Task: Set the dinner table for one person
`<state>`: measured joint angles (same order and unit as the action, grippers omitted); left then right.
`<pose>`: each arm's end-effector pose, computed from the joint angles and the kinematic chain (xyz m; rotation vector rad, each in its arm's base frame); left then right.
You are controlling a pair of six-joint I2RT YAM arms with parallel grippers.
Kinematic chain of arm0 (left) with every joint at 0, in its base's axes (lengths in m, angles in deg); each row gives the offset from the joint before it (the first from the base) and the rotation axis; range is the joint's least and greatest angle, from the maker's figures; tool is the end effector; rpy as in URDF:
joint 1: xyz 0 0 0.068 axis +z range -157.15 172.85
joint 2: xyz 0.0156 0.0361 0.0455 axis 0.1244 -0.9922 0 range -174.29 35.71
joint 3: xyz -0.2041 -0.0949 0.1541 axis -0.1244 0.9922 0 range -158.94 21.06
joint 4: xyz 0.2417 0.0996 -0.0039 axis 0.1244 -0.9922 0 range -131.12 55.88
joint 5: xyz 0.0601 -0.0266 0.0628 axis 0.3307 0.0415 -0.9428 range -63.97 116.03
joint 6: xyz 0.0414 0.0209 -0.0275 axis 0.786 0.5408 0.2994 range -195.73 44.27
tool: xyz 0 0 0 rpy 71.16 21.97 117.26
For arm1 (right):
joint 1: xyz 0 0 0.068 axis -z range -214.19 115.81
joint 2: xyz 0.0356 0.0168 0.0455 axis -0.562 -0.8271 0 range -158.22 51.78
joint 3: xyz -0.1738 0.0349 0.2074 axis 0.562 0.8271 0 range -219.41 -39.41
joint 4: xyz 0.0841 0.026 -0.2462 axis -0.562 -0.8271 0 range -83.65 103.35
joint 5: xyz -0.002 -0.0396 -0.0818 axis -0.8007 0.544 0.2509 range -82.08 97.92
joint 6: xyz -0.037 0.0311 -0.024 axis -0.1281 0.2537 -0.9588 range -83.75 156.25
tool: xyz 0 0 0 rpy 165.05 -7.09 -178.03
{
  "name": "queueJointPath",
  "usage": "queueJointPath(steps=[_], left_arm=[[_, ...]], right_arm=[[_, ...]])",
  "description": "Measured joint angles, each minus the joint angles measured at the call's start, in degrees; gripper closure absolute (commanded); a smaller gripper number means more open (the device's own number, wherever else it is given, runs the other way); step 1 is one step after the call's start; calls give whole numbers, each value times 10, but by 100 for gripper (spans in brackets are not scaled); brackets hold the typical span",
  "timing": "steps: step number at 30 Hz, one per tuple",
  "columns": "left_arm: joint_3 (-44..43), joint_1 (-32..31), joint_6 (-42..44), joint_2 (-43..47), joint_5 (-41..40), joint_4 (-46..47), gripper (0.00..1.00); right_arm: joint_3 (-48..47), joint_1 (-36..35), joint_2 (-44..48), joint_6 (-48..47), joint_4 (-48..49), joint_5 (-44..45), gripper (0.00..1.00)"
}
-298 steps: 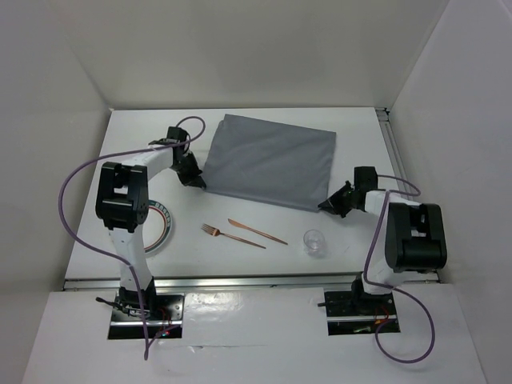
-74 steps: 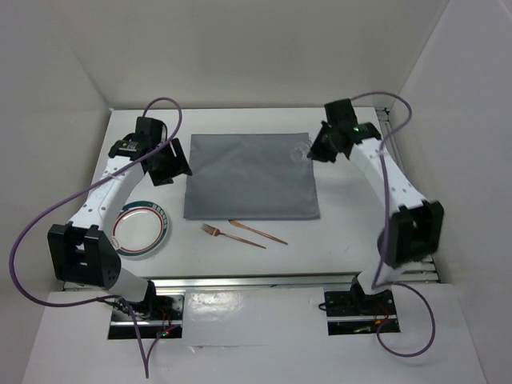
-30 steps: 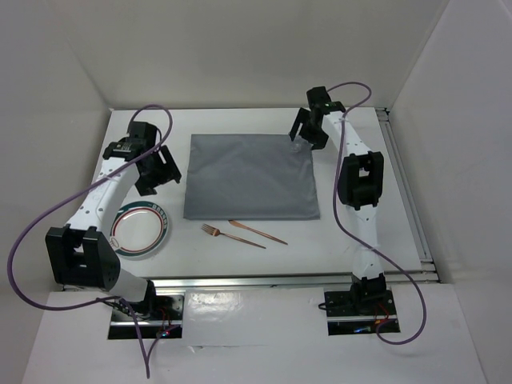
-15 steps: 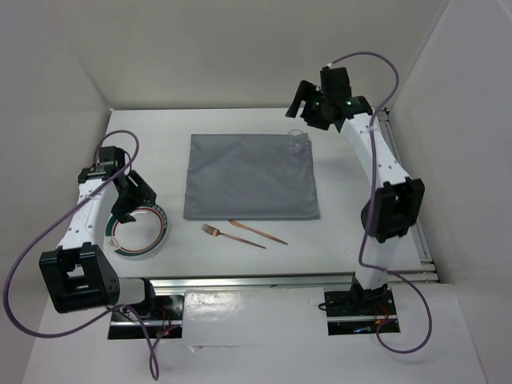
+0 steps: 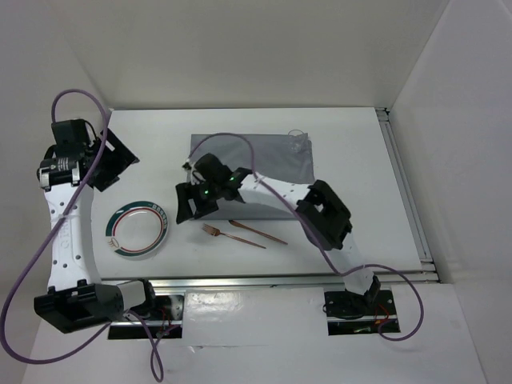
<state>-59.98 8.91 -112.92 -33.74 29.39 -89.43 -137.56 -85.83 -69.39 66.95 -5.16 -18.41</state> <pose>0.2259 0.0628 0.3929 -1.0249 2.1104 -0.2514 0.2886 0.3900 0.2286 -0.7218 2.4402 1.1958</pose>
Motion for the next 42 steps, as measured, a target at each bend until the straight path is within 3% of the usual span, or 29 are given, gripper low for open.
queueJointPath(steps=[8, 18, 23, 26, 27, 30, 42], left_arm=[[-44, 0, 26, 32, 38, -12, 11], [-20, 0, 30, 59, 64, -23, 11], [-10, 0, 30, 62, 76, -24, 11], [-10, 0, 30, 63, 81, -25, 11], [-10, 0, 30, 63, 82, -25, 11], [-10, 0, 30, 63, 85, -25, 11], [-55, -6, 29, 63, 140, -26, 11]], right_arm=[[-109, -70, -141, 42, 15, 14, 26], [-237, -73, -252, 117, 31, 44, 32], [-285, -73, -287, 147, 35, 50, 42], [-294, -74, -296, 160, 37, 55, 67], [-293, -74, -297, 163, 37, 57, 83], [-289, -73, -297, 183, 42, 58, 100], [-287, -63, -246, 168, 22, 60, 100]])
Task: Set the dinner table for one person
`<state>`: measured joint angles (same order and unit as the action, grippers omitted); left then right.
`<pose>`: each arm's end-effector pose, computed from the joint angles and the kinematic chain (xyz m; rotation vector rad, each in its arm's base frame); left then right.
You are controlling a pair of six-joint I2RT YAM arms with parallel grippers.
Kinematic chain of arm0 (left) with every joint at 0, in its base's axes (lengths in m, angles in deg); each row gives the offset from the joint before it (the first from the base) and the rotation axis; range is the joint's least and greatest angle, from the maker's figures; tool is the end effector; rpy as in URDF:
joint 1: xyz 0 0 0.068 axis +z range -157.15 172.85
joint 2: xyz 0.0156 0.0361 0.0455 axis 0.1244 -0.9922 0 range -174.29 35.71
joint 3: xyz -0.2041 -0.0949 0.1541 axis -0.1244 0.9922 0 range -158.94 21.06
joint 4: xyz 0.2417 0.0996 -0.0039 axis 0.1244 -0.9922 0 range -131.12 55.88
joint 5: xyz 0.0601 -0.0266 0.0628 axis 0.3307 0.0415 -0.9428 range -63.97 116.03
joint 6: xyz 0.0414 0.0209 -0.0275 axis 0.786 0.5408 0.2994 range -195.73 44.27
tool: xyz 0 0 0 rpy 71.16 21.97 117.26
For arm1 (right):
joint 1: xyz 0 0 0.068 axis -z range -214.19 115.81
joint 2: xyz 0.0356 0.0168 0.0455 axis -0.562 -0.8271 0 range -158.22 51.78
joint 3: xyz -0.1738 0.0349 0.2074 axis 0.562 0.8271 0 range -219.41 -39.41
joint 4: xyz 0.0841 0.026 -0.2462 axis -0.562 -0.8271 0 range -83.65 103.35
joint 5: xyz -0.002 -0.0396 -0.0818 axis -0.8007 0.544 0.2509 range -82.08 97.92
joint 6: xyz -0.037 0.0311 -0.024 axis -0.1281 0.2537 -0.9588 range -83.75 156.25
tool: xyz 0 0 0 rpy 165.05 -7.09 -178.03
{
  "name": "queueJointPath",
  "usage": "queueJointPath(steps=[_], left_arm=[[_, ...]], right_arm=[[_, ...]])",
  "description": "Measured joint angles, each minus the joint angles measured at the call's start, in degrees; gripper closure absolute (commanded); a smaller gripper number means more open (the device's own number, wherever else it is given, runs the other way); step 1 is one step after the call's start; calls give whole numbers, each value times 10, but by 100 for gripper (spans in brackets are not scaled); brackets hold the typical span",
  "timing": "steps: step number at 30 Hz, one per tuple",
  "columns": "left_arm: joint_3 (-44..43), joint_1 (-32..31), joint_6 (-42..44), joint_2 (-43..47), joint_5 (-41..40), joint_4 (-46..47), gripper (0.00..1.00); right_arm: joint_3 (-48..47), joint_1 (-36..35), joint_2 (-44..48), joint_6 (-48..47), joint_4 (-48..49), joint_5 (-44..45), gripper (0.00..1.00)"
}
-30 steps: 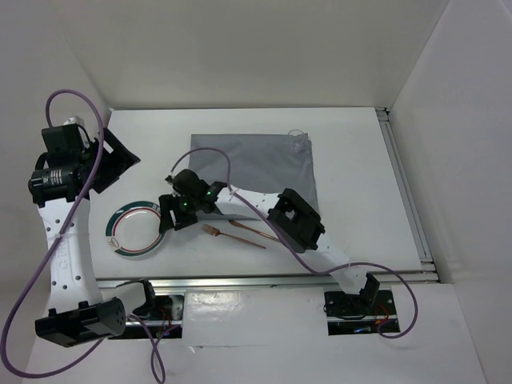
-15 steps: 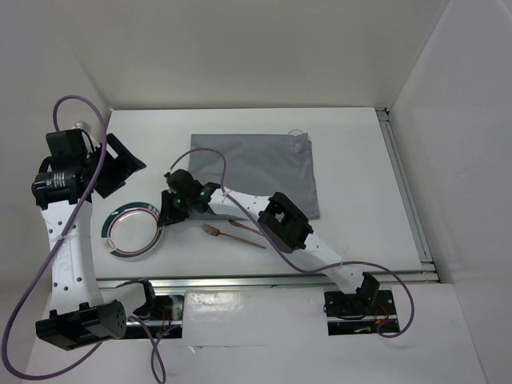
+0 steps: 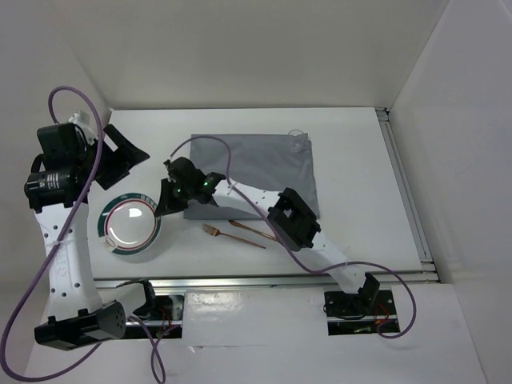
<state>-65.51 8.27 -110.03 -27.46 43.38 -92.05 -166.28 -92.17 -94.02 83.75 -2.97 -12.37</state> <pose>0.1868 0.0404 0.4402 -0.7582 2.0529 -0.5163 0.2957 0.4960 0.1772 -0.4610 2.4801 1.3075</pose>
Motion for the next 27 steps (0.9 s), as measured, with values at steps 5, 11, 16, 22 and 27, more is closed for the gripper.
queueJointPath(steps=[5, 11, 16, 22, 27], left_arm=[[-11, -17, 0, 6, 29, 14, 11], [10, -17, 0, 7, 26, 27, 11], [45, -17, 0, 8, 25, 43, 11], [78, -17, 0, 3, 33, 58, 11], [96, -17, 0, -1, 39, 70, 11]], right_arm=[[93, 50, 132, -9, -10, 1, 100], [287, 175, 333, -7, 8, 22, 100], [480, 277, 432, 18, 32, 24, 100], [572, 330, 433, 44, 31, 9, 100], [582, 370, 432, 61, 57, -13, 100]])
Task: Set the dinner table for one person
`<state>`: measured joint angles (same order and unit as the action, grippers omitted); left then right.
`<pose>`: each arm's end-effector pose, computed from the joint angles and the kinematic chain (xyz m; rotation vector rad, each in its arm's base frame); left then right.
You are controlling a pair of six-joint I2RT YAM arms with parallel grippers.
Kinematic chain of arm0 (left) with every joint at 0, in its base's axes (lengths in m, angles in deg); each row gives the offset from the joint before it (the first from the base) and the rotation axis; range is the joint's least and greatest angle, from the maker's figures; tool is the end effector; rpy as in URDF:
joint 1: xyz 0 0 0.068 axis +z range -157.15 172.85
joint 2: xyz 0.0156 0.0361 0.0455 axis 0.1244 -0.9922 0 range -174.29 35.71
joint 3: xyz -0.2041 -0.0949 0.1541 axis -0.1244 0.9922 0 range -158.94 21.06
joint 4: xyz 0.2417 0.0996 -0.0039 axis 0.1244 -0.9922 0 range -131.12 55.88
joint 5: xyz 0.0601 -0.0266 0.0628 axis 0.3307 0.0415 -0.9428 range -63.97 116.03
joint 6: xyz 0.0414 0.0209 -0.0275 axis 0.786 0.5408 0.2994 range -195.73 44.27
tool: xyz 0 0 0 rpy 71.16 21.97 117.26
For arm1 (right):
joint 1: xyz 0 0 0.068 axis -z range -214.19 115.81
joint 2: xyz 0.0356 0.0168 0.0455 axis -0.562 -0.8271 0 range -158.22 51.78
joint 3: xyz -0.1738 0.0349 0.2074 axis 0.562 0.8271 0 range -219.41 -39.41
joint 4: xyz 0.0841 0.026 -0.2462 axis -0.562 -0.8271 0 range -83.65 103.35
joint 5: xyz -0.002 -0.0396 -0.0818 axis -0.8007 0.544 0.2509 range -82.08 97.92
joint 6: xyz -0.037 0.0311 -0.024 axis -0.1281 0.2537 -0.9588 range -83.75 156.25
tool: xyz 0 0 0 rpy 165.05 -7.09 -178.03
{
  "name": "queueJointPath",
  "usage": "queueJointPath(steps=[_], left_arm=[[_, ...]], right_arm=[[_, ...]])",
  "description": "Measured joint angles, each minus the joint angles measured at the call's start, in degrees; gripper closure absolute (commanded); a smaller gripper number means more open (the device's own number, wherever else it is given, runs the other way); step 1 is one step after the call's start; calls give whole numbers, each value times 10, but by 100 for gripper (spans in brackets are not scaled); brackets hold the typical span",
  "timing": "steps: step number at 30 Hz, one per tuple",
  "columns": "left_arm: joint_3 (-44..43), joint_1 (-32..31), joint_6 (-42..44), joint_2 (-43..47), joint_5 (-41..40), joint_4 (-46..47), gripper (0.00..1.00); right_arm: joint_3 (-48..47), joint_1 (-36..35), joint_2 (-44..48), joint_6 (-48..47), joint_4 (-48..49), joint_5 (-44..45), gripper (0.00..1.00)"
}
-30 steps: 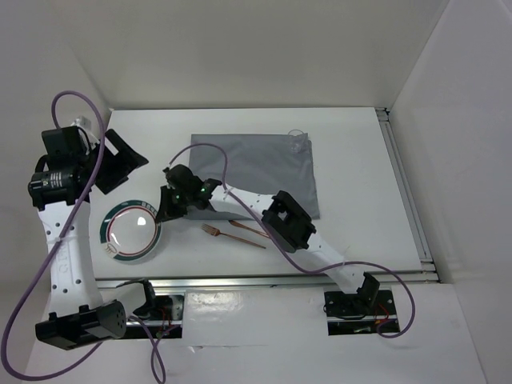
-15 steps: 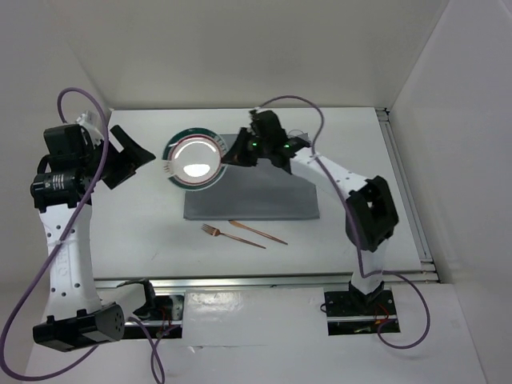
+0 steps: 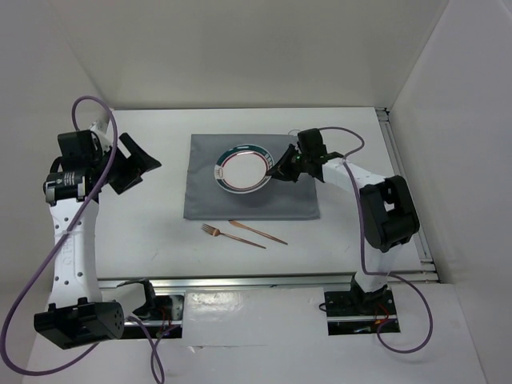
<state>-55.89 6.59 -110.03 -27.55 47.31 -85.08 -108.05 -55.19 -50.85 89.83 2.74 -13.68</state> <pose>0.2074 0.0373 0.4006 -0.7173 2.1195 -0.6088 0.3600 0.1522 0.2087 0.5175 2.4922 1.0283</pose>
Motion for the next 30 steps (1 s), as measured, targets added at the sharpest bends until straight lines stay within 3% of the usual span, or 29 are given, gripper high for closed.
queueJointPath(steps=[13, 15, 17, 19, 25, 30], left_arm=[[26, -5, 3, 0, 5, 13, 11], [37, -16, 9, -1, 5, 9, 11], [51, -37, 12, 1, 1, 9, 11], [73, -56, 14, 4, 0, 9, 11], [112, -76, 14, 14, -7, -7, 11], [104, -82, 13, 17, -16, -9, 11]], right_arm=[[-24, 52, -115, 4, 46, -24, 100], [-29, 52, -121, 4, 46, -29, 94], [-41, 52, -125, 1, 43, -28, 81], [-53, 52, -129, -3, 41, -25, 73], [-68, 49, -130, -10, 31, -1, 29], [-72, 37, -130, -25, -9, 20, 9]])
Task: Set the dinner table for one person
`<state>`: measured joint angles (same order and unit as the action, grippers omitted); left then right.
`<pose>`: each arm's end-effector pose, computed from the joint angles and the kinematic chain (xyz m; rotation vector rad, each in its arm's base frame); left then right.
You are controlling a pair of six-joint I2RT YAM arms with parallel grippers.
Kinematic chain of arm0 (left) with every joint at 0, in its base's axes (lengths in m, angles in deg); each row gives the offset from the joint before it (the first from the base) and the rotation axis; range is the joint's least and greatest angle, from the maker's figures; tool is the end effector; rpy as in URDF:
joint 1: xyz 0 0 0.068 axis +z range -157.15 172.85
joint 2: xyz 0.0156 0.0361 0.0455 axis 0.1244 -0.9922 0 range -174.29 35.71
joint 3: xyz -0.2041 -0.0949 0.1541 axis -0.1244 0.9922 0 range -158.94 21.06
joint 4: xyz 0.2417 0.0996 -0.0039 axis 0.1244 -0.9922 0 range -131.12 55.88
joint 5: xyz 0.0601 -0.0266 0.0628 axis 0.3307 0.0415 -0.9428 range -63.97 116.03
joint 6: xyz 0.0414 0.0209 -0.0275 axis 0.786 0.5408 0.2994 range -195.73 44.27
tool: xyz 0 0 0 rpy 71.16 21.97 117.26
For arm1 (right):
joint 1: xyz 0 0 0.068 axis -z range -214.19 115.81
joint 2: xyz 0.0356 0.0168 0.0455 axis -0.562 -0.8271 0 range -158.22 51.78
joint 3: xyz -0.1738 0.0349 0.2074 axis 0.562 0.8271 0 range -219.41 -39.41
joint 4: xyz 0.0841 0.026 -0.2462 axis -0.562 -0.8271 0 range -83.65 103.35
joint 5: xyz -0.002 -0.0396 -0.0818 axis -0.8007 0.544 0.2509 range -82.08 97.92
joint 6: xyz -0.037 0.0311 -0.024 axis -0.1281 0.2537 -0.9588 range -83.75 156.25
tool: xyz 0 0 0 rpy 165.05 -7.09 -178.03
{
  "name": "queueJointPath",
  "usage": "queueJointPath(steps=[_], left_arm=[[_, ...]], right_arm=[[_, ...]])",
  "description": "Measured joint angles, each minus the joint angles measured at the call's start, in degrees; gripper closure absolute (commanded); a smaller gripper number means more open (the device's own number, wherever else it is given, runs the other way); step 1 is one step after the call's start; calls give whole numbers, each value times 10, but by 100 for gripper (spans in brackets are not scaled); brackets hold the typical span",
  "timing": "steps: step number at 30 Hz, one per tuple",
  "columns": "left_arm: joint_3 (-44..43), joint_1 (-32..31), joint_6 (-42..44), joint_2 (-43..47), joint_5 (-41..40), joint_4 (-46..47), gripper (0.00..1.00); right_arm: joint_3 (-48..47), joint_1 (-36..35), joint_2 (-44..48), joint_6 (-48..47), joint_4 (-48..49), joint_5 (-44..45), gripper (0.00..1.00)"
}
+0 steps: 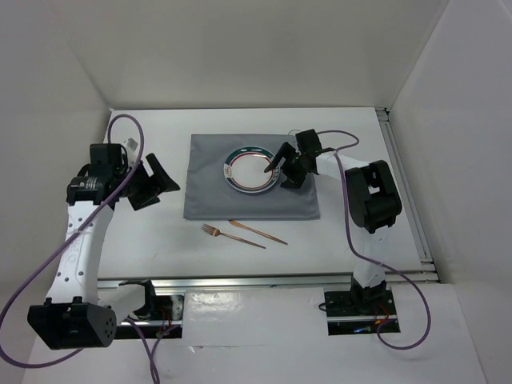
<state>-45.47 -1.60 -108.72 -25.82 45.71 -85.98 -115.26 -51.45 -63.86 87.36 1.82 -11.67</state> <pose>0.2067 0.0080 0.3482 -0.6406 2.3348 -0.6333 0.4053 0.1384 0.1569 0.6128 2.5601 0.8936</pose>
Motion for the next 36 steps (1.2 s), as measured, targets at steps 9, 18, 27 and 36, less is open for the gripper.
queueJointPath(steps=[9, 18, 27, 36], left_arm=[[-69, -83, 30, -81, -83, -21, 11], [0, -236, -26, -106, -142, 3, 22], [76, -421, -289, -188, -162, 52, 20], [76, -445, -471, -284, -220, 85, 32]], right_arm=[[-7, -35, 80, -49, -96, 98, 3], [72, -93, 291, -112, -133, 190, 3], [173, -78, 424, -120, -201, 203, 3], [178, -62, 506, -143, -232, 198, 3]])
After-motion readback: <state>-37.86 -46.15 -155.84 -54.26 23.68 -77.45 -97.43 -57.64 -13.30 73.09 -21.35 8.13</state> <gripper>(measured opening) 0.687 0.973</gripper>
